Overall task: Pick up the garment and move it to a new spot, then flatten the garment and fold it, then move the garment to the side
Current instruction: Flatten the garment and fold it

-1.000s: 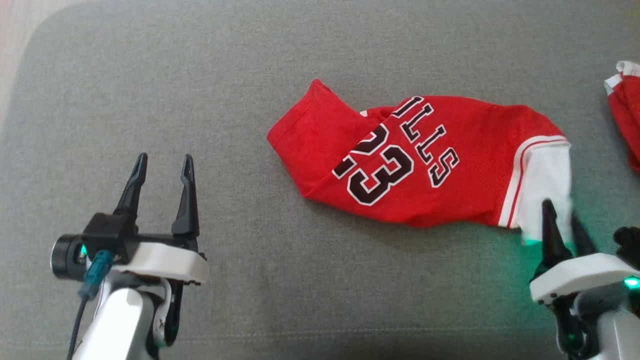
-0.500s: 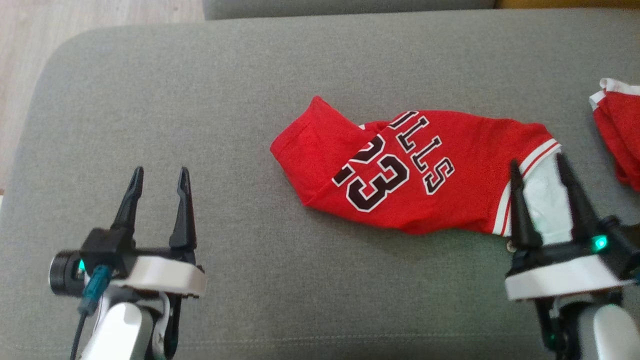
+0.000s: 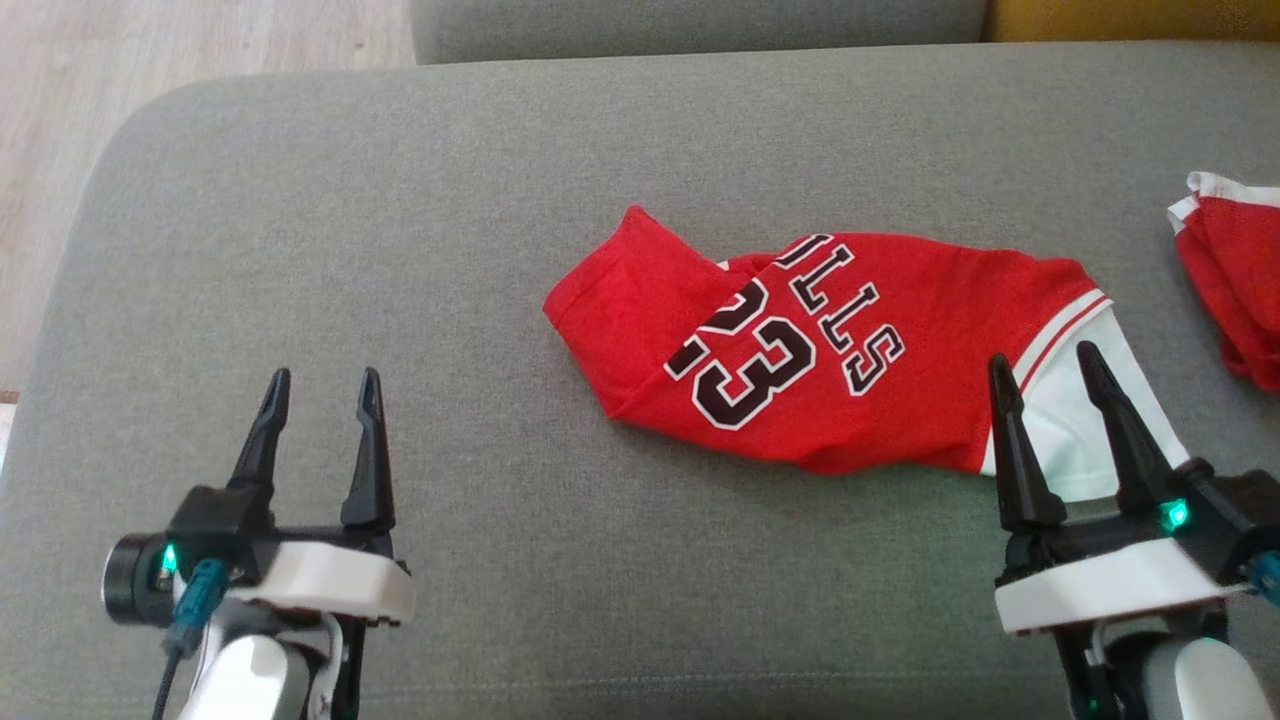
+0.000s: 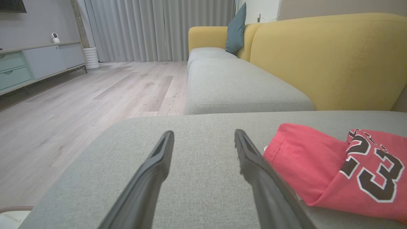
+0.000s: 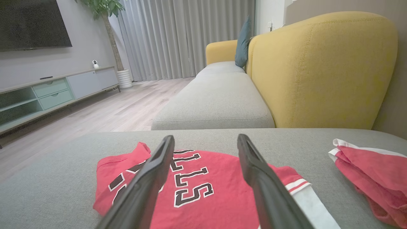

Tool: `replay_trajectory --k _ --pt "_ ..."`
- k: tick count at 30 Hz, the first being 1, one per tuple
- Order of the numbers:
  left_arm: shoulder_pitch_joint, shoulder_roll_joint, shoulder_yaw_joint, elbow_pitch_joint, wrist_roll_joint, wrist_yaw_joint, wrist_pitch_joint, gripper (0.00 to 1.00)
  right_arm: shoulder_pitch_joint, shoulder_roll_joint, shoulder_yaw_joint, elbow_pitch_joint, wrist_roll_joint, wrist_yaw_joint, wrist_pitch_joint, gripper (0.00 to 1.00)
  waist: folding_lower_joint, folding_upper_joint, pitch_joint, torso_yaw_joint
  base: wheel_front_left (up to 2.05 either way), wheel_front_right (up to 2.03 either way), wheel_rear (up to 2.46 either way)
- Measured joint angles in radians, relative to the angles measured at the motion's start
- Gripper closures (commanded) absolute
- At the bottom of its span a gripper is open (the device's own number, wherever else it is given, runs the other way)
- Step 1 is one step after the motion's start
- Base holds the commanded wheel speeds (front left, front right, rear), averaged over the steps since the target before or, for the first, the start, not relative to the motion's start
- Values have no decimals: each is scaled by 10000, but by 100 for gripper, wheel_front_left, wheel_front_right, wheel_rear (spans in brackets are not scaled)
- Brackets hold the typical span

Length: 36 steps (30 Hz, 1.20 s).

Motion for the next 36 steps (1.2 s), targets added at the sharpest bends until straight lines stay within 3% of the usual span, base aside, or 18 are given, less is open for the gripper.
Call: replay_trajectory --k 4,7,11,12,21,28,29,30,36 --pt "-7 104 -228 -86 8 -65 148 0 -3 2 17 -6 44 0 58 0 0 0 95 -5 0 0 0" --pt "-185 136 -591 -54 8 -414 447 0 -12 2 23 -13 44 0 84 0 0 0 251 -30 0 0 0" --pt "-1216 17 -1221 318 0 -1081 1147 0 -73 2 148 -25 44 0 88 0 0 0 571 -114 0 0 0" --pt "-1216 17 -1221 318 0 -1081 1147 0 -73 2 148 -25 44 0 88 0 0 0 571 -114 0 0 0" --pt "-2693 -746 -2589 2046 -541 -2658 2594 0 -549 2 282 75 75 0 82 0 1 0 1270 -690 0 0 0" --pt "-3445 -867 -2748 3503 -623 -2999 2591 0 -731 2 337 257 186 0 -19 0 1 0 1607 -1113 0 0 0" --pt "-3559 -884 -2769 3643 -679 -3085 2591 75 -745 2 339 257 232 0 -23 0 1 0 1630 -1156 0 0 0" --pt "-3625 -909 -2786 3705 -736 -3139 2589 100 -764 2 339 261 236 0 -38 0 1 0 1645 -1189 0 0 0" --pt "-3631 -949 -2899 3344 -1097 -3452 2376 100 -829 4 213 355 249 0 -67 0 1 0 1546 -1235 0 0 0"
